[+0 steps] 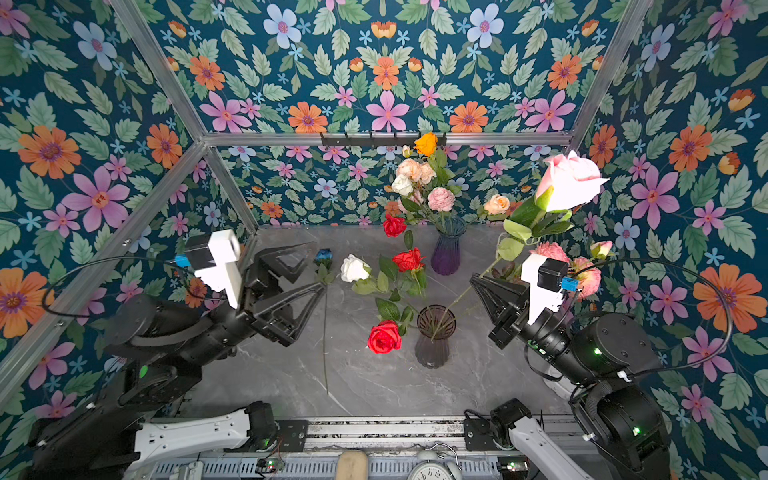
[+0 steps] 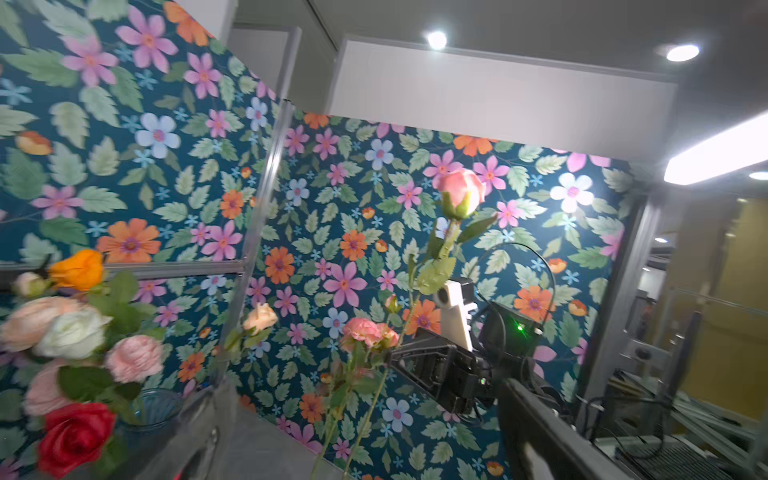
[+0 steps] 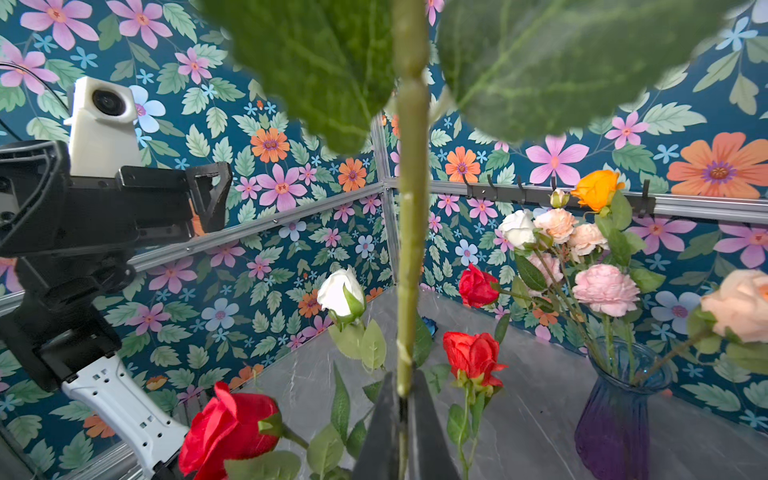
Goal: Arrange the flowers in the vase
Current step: 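Lower the rosebud into the vase with the right gripper while the left moves away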
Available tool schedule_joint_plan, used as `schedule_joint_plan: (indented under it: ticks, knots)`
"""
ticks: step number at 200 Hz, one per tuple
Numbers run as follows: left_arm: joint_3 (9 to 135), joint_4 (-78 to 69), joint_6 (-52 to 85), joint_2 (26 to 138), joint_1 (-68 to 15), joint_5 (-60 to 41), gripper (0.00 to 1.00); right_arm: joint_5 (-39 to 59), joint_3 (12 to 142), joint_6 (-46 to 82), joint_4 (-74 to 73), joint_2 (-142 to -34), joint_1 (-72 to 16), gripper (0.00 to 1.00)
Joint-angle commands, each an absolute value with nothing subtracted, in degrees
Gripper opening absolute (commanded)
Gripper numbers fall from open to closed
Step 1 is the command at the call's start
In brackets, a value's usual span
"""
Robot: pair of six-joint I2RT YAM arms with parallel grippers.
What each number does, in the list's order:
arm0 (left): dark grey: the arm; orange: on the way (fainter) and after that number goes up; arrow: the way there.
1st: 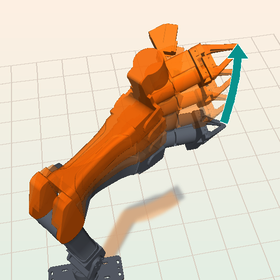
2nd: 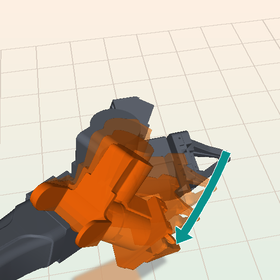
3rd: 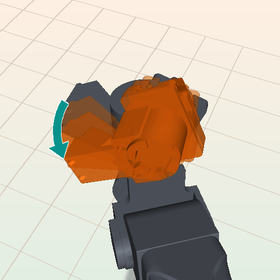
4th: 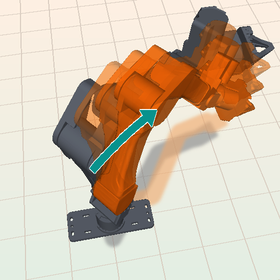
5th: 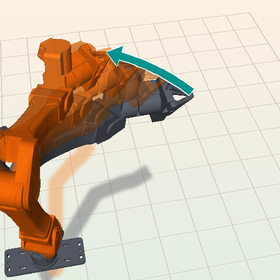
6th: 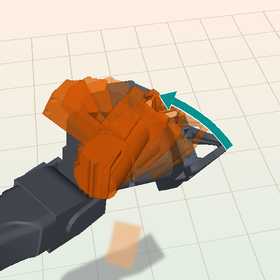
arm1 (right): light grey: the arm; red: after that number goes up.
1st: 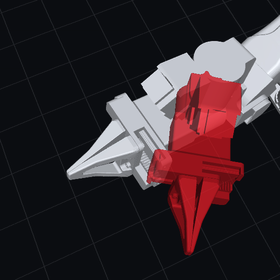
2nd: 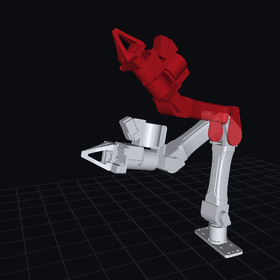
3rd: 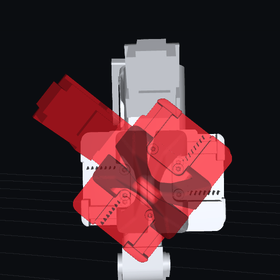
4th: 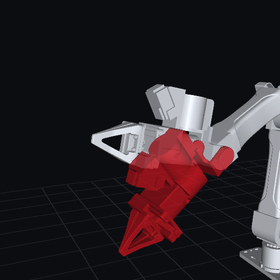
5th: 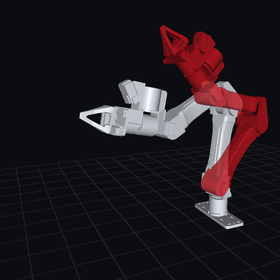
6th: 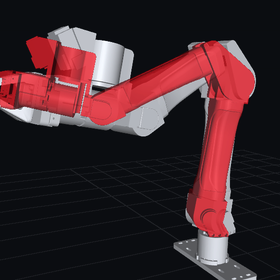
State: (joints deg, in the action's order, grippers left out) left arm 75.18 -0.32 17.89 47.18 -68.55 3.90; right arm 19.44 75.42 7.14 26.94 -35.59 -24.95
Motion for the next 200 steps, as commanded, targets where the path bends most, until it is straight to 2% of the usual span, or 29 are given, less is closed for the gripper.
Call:
schedule_joint_plan:
  ticks: [1, 41, 69, 100, 121, 171, 200]
  knots:
    - [72.52, 9.19, 18.60, 45.32, -68.51, 23.81, 1.00, 17.34, 74.54, 4.44, 22.75, -36.74, -25.01, 0.00]
    - [67.54, 20.30, 23.79, 44.97, -68.47, 45.20, 1.00, 15.62, 72.22, 3.36, 20.15, -37.78, -25.02, 0.00]
    - [65.18, 25.27, 27.29, 47.27, -68.38, 52.30, 1.00, 15.27, 70.82, 2.20, 20.44, -38.67, -24.98, 0.00]
    - [64.98, 30.72, 30.84, 51.61, -66.27, 54.21, 1.00, 14.61, 67.10, 2.11, 19.62, -37.65, -25.01, 0.00]
    - [64.38, 32.49, 33.21, 53.67, -62.52, 51.10, 1.00, 14.08, 64.22, 2.09, 19.58, -36.73, -25.03, 0.00]
    - [55.15, 23.36, 34.45, 53.27, -44.77, 28.08, 1.00, 12.47, 57.21, 4.40, 20.93, -32.99, -25.00, 0.00]
    - [50.84, 19.50, 36.77, 56.53, -40.08, 20.48, 1.00, 12.77, 49.11, 8.05, 19.52, -29.05, -25.04, 0.00]
